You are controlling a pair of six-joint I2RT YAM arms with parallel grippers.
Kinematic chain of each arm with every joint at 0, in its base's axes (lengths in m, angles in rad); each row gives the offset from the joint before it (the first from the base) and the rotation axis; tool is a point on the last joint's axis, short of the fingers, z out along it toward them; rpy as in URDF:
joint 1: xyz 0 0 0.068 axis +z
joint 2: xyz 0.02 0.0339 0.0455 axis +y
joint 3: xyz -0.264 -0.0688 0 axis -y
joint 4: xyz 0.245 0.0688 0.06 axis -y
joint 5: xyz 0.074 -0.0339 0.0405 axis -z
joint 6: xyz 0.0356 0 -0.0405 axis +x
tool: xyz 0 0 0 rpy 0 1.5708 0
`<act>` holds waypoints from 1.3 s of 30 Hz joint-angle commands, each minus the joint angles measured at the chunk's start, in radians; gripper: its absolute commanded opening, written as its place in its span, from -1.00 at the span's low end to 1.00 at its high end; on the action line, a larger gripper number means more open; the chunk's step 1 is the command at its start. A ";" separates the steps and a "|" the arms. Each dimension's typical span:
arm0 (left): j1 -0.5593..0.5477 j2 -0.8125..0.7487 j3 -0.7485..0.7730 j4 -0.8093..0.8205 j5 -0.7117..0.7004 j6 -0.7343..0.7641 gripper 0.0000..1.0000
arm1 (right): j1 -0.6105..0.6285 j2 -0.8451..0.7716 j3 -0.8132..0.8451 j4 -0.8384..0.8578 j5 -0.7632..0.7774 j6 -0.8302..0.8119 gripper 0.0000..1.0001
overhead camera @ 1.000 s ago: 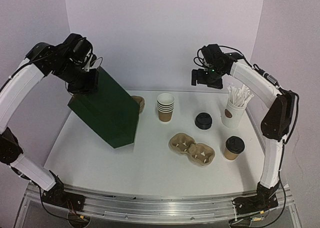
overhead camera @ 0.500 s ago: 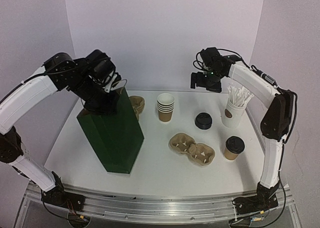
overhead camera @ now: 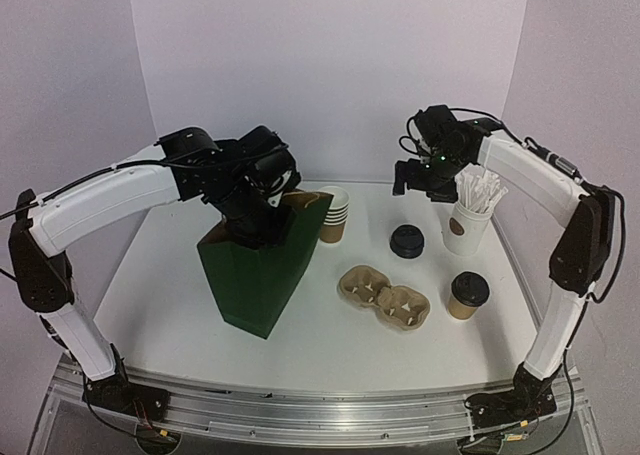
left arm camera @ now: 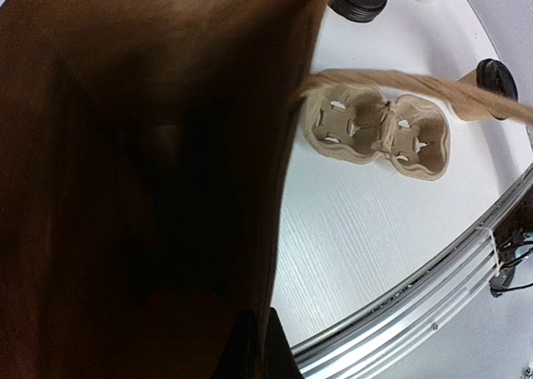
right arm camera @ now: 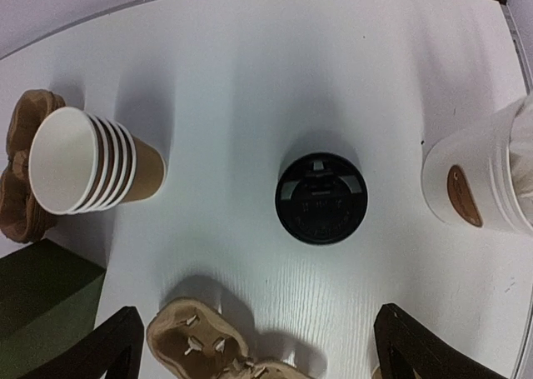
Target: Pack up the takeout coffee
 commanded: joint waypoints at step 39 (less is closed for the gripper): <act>0.162 -0.124 0.288 0.212 -0.100 -0.113 0.23 | 0.217 0.191 -0.407 0.197 -0.197 0.749 0.34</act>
